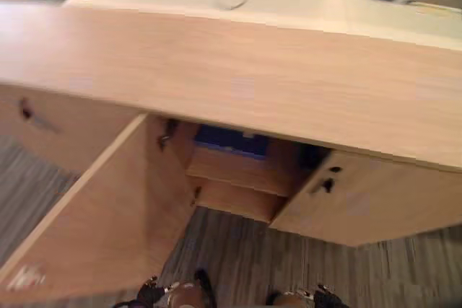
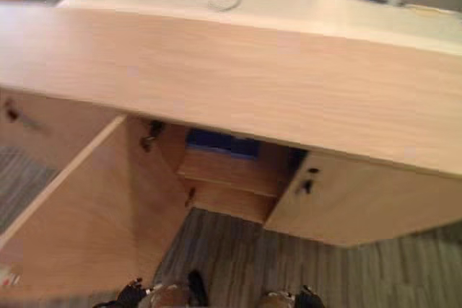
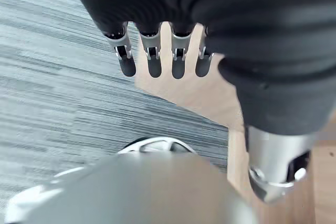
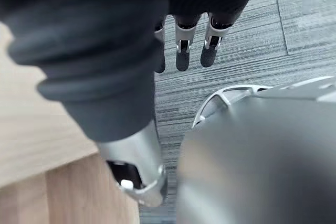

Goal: Walk over to the cabinet, pick up the folder, carry it to the office cabinet, place the folder inside the office cabinet, then close the office cabinet door

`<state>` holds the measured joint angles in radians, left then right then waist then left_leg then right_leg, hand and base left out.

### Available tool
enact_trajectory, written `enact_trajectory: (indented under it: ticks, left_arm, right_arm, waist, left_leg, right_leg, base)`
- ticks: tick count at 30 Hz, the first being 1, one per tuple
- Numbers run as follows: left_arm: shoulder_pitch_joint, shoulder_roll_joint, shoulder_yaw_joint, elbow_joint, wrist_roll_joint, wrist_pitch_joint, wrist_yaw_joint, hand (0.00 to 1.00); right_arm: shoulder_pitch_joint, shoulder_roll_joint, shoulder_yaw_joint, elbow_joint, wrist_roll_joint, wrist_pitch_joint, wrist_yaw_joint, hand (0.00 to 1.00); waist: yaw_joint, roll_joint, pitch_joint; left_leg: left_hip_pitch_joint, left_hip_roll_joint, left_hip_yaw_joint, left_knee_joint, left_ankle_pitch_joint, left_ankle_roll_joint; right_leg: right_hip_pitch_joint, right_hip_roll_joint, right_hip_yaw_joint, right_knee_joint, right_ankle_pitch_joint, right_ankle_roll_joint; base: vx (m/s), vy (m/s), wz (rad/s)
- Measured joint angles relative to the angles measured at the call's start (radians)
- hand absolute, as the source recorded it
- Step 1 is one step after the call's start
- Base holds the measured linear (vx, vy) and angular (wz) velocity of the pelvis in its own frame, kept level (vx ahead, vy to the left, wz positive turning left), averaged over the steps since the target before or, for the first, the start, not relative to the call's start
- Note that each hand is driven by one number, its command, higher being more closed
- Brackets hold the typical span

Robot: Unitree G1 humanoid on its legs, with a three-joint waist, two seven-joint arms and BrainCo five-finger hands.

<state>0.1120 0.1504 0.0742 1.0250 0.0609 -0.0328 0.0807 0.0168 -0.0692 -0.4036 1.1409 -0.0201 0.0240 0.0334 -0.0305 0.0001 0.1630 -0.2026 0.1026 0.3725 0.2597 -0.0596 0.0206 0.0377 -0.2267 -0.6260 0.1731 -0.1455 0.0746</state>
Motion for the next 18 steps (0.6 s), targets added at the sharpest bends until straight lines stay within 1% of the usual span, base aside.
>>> enact_trajectory:
  ticks: [1, 2, 4, 6, 7, 8, 9, 11, 15, 16, 18]
  left_arm:
    - [0.007, -0.001, 0.012, 0.008, -0.013, 0.004, 0.0, 0.0]
    - [0.024, -0.009, 0.023, 0.008, -0.014, 0.007, 0.0, 0.0]
    - [0.035, -0.009, 0.022, 0.012, -0.014, 0.007, -0.001, 0.0]
    - [0.035, -0.01, 0.021, 0.037, -0.013, 0.008, -0.002, 0.0]
    - [0.036, -0.011, 0.021, 0.04, -0.013, 0.008, -0.004, 0.0]
    - [0.035, -0.006, 0.022, 0.046, -0.013, 0.008, -0.011, 0.0]
    - [0.037, -0.003, 0.022, 0.047, -0.013, 0.009, -0.012, 0.0]
    - [0.04, -0.004, 0.022, 0.047, -0.013, 0.009, -0.013, 0.0]
    - [0.041, -0.007, 0.026, 0.046, -0.014, 0.007, -0.013, 0.0]
    - [0.042, -0.008, 0.026, 0.046, -0.014, 0.007, -0.013, 0.0]
    - [0.049, -0.009, 0.025, 0.046, -0.013, 0.007, -0.013, 0.0]
  right_arm:
    - [-0.001, 0.006, 0.001, -0.002, 0.0, -0.001, 0.0, 0.0]
    - [-0.001, 0.004, 0.001, -0.002, 0.0, -0.001, -0.001, 0.0]
    - [-0.001, 0.006, 0.002, -0.002, 0.0, -0.001, -0.003, 0.0]
    - [-0.002, 0.011, 0.001, -0.007, 0.006, -0.002, -0.005, 0.0]
    - [-0.003, 0.012, 0.0, -0.007, 0.008, -0.003, -0.006, 0.0]
    - [-0.008, 0.018, -0.002, -0.007, 0.013, -0.003, -0.006, 0.0]
    - [-0.007, 0.022, -0.007, -0.006, 0.02, -0.002, -0.007, 0.0]
    - [-0.007, 0.026, -0.006, -0.005, 0.02, -0.001, -0.008, 0.0]
    - [-0.025, 0.044, -0.005, 0.011, 0.019, 0.0, -0.007, 0.0]
    - [-0.026, 0.044, -0.004, 0.011, 0.017, 0.0, -0.007, 0.0]
    - [-0.024, 0.041, -0.005, 0.01, 0.017, 0.0, -0.007, 0.0]
  waist:
    - [-0.002, -0.007, -0.002]
    - [-0.003, -0.005, -0.004]
    - [0.0, -0.01, -0.006]
    - [0.0, -0.008, -0.011]
    - [0.001, -0.007, -0.012]
    - [-0.001, -0.015, -0.006]
    - [-0.001, -0.019, -0.005]
    - [0.005, -0.019, -0.004]
    - [0.017, -0.02, -0.005]
    - [0.018, -0.019, -0.005]
    - [0.007, -0.013, -0.006]
  left_leg:
    - [0.015, -0.006, 0.048, -0.033, 0.002, 0.003]
    - [0.023, -0.02, 0.066, -0.053, 0.032, 0.009]
    - [0.055, -0.066, 0.045, -0.127, 0.065, 0.016]
    - [0.119, -0.132, -0.005, -0.301, 0.152, 0.025]
    - [0.135, -0.142, -0.016, -0.346, 0.175, 0.026]
    - [0.133, -0.151, -0.045, -0.353, 0.183, 0.035]
    - [0.14, -0.157, -0.064, -0.353, 0.184, 0.036]
    - [0.154, -0.162, -0.09, -0.353, 0.183, 0.035]
    - [0.162, -0.169, -0.122, -0.354, 0.183, 0.034]
    - [0.165, -0.172, -0.14, -0.355, 0.182, 0.034]
    - [0.171, -0.18, -0.184, -0.355, 0.175, 0.033]
  right_leg:
    - [0.018, -0.009, -0.017, -0.019, 0.022, 0.007]
    - [0.035, -0.025, -0.05, -0.022, 0.029, 0.019]
    - [0.054, -0.047, -0.079, -0.025, 0.03, 0.018]
    - [0.062, -0.063, -0.11, -0.028, 0.039, 0.015]
    - [0.062, -0.062, -0.113, -0.028, 0.042, 0.015]
    - [0.075, -0.063, -0.115, -0.027, 0.044, 0.015]
    - [0.091, -0.063, -0.114, -0.026, 0.049, 0.006]
    - [0.119, -0.063, -0.114, -0.023, 0.056, -0.004]
    - [0.141, -0.063, -0.115, -0.018, 0.058, -0.006]
    - [0.15, -0.066, -0.117, -0.005, 0.058, -0.006]
    - [0.151, -0.09, -0.14, 0.081, 0.058, -0.006]
  base:
    - [-0.01, 0.128, 0.92]
    - [0.03, 0.119, 0.77]
    - [0.04, 0.118, 0.59]
    - [0.08, 0.138, 0.58]
    - [0.11, 0.117, 0.62]
    - [0.08, 0.071, 0.64]
    - [0.07, 0.049, 0.64]
    - [0.06, -0.001, 0.46]
    - [0.03, -0.015, 0.29]
    - [0.01, -0.006, 0.33]
    - [0.01, 0.013, 0.74]
